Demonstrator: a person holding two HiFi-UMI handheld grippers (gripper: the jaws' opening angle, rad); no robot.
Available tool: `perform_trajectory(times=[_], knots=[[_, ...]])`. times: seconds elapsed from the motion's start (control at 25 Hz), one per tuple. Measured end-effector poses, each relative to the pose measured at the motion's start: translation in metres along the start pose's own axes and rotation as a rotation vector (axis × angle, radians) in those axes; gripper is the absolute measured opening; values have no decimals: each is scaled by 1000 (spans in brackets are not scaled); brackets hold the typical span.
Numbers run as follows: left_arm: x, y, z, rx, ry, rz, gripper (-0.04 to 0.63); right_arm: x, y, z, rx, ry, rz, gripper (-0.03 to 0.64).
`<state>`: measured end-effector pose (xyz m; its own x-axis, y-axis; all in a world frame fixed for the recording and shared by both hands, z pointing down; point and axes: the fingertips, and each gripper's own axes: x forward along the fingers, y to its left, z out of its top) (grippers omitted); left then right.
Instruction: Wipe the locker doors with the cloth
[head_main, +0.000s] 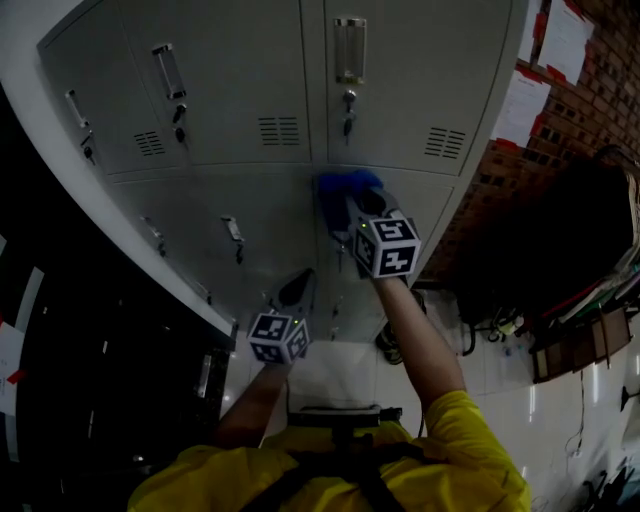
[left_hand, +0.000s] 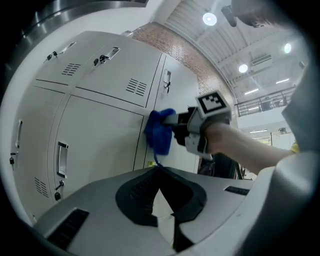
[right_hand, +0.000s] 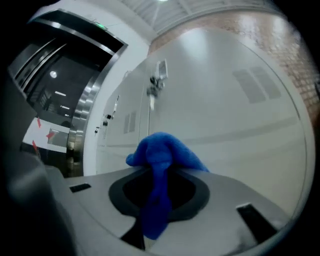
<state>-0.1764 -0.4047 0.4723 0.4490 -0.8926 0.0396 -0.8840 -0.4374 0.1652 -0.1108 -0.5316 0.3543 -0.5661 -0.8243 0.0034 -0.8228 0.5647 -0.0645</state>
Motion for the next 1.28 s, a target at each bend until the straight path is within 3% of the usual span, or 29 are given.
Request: perform_trajectory(times=[0.12, 0.24, 0.44, 0.76, 0.96, 1.04, 1.16, 1.28], knots=[[-3, 5, -13, -10, 30, 6, 2, 5, -10, -119, 62, 145, -46, 71], [-7, 3, -25, -6, 68, -4, 2, 5, -16, -189, 24, 216, -114, 71], [-9, 7, -37, -28, 82, 1, 0, 0, -22, -207, 71, 242, -98, 72], [-24, 4, -59, -55, 117, -4, 2, -34, -51, -308, 295, 283, -237, 72], [-32, 12, -73, -72, 150, 13, 2, 5, -19, -354, 197, 487, -116, 72], [-36, 14, -72, -75, 148, 19, 2, 9, -17, -364, 168, 497, -135, 72], [-40, 20, -72, -69, 152, 25, 2, -4, -31, -415, 210, 597, -203, 72], [-41, 29, -71, -64, 148, 38, 1, -29, -20, -438, 249, 584, -156, 71]])
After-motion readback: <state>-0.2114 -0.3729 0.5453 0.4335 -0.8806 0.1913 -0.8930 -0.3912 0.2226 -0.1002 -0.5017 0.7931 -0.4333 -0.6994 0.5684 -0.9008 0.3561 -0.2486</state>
